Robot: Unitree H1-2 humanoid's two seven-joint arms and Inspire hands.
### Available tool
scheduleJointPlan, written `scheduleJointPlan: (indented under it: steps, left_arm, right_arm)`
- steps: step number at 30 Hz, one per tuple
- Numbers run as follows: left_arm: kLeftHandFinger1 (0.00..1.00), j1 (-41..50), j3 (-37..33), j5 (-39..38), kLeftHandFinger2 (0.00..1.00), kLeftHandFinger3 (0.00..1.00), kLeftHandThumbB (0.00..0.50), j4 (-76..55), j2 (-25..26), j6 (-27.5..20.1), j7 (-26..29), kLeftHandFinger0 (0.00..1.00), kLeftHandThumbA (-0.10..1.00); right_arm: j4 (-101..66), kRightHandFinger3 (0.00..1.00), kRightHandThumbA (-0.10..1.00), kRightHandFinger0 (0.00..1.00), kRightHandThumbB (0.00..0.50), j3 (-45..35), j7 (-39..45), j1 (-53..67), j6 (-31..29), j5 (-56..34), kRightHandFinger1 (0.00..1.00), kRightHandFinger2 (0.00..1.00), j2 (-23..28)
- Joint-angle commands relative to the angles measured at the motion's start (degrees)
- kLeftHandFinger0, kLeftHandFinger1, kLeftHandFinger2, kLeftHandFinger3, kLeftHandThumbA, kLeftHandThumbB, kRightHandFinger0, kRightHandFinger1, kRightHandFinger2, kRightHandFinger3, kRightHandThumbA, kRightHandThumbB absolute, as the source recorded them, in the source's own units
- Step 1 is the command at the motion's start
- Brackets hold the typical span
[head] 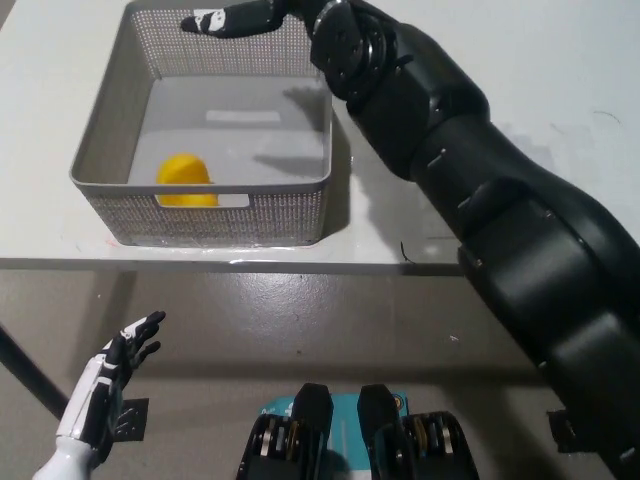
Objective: Use the right hand to pick up a yellow duck toy and place it into a container on the left hand side
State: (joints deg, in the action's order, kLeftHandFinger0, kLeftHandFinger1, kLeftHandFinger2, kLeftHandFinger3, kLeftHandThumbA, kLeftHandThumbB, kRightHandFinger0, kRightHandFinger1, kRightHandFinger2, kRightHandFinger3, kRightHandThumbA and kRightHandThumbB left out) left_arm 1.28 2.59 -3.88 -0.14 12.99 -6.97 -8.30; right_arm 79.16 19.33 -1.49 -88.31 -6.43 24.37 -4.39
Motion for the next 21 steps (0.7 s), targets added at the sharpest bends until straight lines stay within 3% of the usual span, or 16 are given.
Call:
scheduleJointPlan:
  steps: [1,2,3,8,10,11,14,17,21]
  left_arm:
    - [1.00,-1.3,-0.2,0.3,1.00,1.00,0.231,-1.3,0.9,-0.6,-0.8,1.00,1.00]
    - [1.00,-1.3,-0.2,0.2,1.00,1.00,0.254,-1.5,1.0,-0.3,-0.9,1.00,1.00]
    - [1.00,-1.3,-0.2,0.1,1.00,1.00,0.263,-1.6,1.0,0.0,-0.9,1.00,1.00]
    - [1.00,-1.4,-0.2,0.8,1.00,1.00,0.266,-2.1,1.8,0.5,-1.0,1.00,1.00]
    - [1.00,-1.3,0.2,0.6,1.00,1.00,0.263,-2.4,1.8,0.6,-0.8,1.00,1.00]
    - [1.00,-1.2,0.4,0.5,1.00,1.00,0.251,-2.5,1.8,0.6,-0.6,1.00,1.00]
    - [1.00,-1.0,0.7,0.0,1.00,1.00,0.257,-2.7,1.6,0.9,-0.5,1.00,1.00]
    - [1.00,-1.3,0.7,0.2,1.00,1.00,0.265,-2.2,1.6,0.5,-0.4,1.00,1.00]
    - [1.00,-1.7,0.5,0.3,1.00,1.00,0.250,-2.0,1.7,0.7,-0.6,1.00,1.00]
  right_arm:
    - [-6.4,1.00,1.00,1.00,0.459,-2.3,0.5,-1.9,-1.5,-2.4,1.00,1.00,4.6]
    - [-10.2,1.00,1.00,1.00,0.433,-3.4,0.7,-0.7,-1.5,-3.1,1.00,1.00,6.1]
    - [-13.5,1.00,1.00,1.00,0.439,-4.0,0.9,0.3,-1.6,-3.3,1.00,1.00,7.3]
    - [-41.1,1.00,1.00,1.00,0.454,-8.2,4.0,10.4,2.8,-4.1,1.00,1.00,15.5]
    - [-51.7,1.00,1.00,1.00,0.427,-10.5,5.3,14.4,4.8,-4.9,1.00,1.00,18.5]
    - [-58.4,1.00,1.00,1.00,0.464,-12.5,6.5,17.0,6.1,-6.5,1.00,1.00,20.3]
    - [-72.1,1.00,1.00,1.00,0.383,-16.1,6.8,24.2,9.0,-7.4,1.00,1.00,22.4]
    - [-82.9,1.00,1.00,1.00,0.410,-18.7,6.6,32.2,10.7,-9.1,1.00,1.00,22.5]
    - [-92.9,1.00,1.00,1.00,0.414,-21.9,6.8,42.2,7.8,-18.7,1.00,1.00,22.3]
